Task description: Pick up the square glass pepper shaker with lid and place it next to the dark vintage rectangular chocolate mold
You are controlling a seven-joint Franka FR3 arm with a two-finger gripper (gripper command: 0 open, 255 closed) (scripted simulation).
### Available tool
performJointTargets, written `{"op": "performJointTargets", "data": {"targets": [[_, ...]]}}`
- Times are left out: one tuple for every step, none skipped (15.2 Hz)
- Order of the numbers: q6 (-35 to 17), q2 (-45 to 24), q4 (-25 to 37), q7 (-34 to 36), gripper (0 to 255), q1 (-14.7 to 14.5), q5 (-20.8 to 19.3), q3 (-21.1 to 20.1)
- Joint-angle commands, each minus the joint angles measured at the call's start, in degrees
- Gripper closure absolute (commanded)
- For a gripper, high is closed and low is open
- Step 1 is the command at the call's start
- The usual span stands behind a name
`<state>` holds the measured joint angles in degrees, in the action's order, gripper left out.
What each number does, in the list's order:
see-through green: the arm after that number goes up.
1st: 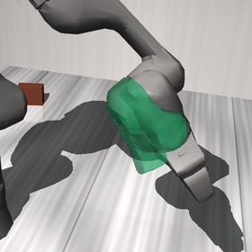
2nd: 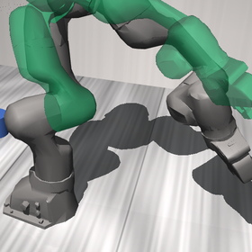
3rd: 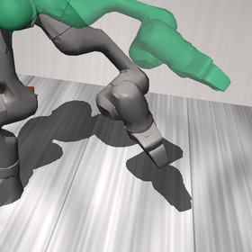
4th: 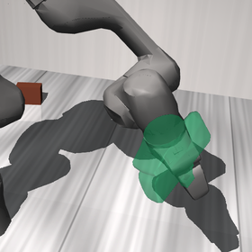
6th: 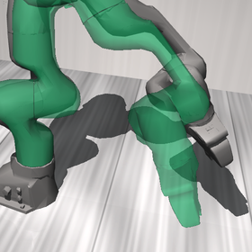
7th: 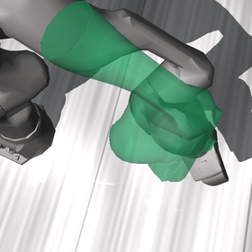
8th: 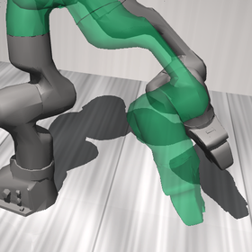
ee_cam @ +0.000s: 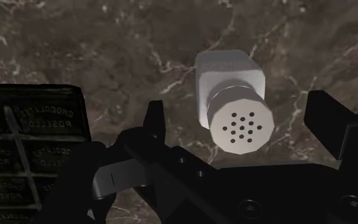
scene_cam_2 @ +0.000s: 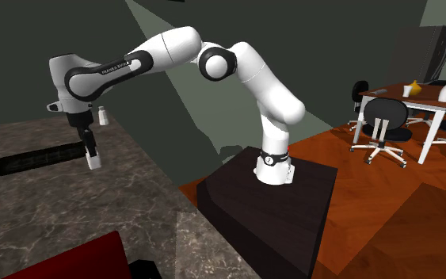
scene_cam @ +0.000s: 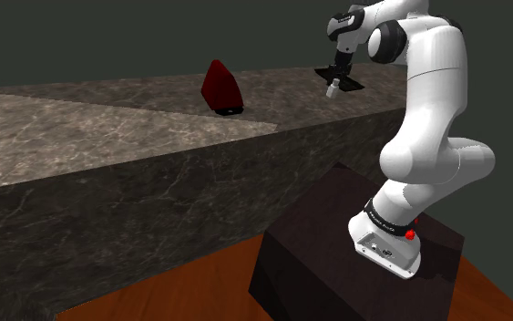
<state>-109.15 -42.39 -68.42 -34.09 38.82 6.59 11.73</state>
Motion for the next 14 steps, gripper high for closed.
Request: {"op": "performJointTargets", "data": {"targets": [[0.0, 0.0, 0.0, 0.0, 0, 0.0, 0.0, 0.0], [0.0, 0.0, 0.0, 0.0, 0, 0.0, 0.0, 0.0], [1.7, 0.4, 1.3, 0.1, 0, 0.0, -0.1, 0.1], [3.4, 0.7, 2.7, 0.2, 0, 0.1, -0.2, 0.1], [5.2, 0.9, 4.3, 0.2, 0, 0.2, -0.2, 0.1], [6.6, 1.0, 5.7, 0.3, 0, 0.2, -0.3, 0.2], [6.6, 1.0, 5.7, 0.3, 0, 0.2, -0.3, 0.2], [6.6, 1.0, 5.7, 0.3, 0, 0.2, -0.3, 0.2], [6.6, 1.0, 5.7, 0.3, 0, 0.2, -0.3, 0.2], [6.6, 1.0, 5.7, 0.3, 0, 0.2, -0.3, 0.2], [6.6, 1.0, 5.7, 0.3, 0, 0.2, -0.3, 0.2], [6.6, 1.0, 5.7, 0.3, 0, 0.2, -0.3, 0.2], [6.6, 1.0, 5.7, 0.3, 0, 0.2, -0.3, 0.2], [6.6, 1.0, 5.7, 0.3, 0, 0.2, -0.3, 0.2]]}}
